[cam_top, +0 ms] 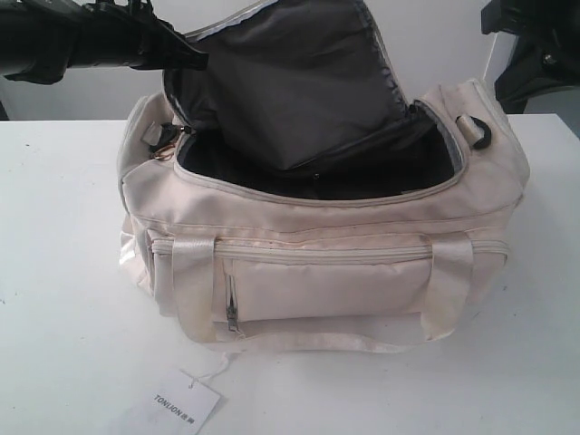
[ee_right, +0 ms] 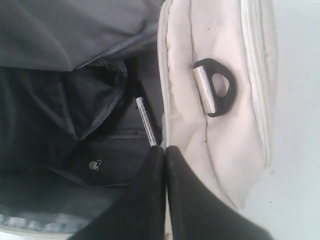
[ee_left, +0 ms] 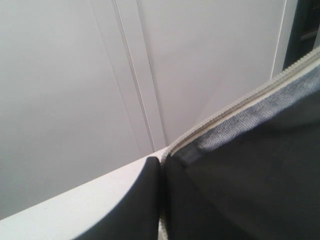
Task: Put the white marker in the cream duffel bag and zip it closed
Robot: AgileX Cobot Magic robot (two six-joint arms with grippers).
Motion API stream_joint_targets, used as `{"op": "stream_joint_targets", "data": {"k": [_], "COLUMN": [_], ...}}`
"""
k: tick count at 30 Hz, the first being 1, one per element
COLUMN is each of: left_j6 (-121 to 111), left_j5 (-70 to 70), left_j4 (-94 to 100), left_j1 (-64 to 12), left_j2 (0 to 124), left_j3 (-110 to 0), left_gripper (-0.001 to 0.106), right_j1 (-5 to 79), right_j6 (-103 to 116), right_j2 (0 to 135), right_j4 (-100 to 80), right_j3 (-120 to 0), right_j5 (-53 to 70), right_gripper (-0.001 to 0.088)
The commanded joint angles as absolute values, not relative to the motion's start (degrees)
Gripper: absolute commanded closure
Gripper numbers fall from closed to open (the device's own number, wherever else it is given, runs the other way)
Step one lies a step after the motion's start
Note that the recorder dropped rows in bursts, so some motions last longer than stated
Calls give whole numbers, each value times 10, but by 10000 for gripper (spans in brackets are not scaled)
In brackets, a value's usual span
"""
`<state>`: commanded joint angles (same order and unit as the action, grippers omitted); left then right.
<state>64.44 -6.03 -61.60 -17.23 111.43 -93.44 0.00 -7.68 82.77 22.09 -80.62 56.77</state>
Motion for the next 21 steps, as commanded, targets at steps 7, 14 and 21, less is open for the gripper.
{"op": "stream_joint_targets", "data": {"k": [7,14,21], "left_j6": [644,643,642], "left_j5": [-60,-59,36], "left_j4": [-616,-616,-616], "left_j1": [-172,-172,-172], "left_j2": [1114,1114,1104], "left_j3": [-934,-934,-934], "left_gripper": [1053,1053,1053], "right_j1": [0,0,0], "right_j6": [-74,-74,-74], "right_j2": [828,828,828], "right_j4": [222,224,224], "right_j3": [-806,-806,-806], "right_j5": [566,566,565], "right_gripper": [868,868,868]}}
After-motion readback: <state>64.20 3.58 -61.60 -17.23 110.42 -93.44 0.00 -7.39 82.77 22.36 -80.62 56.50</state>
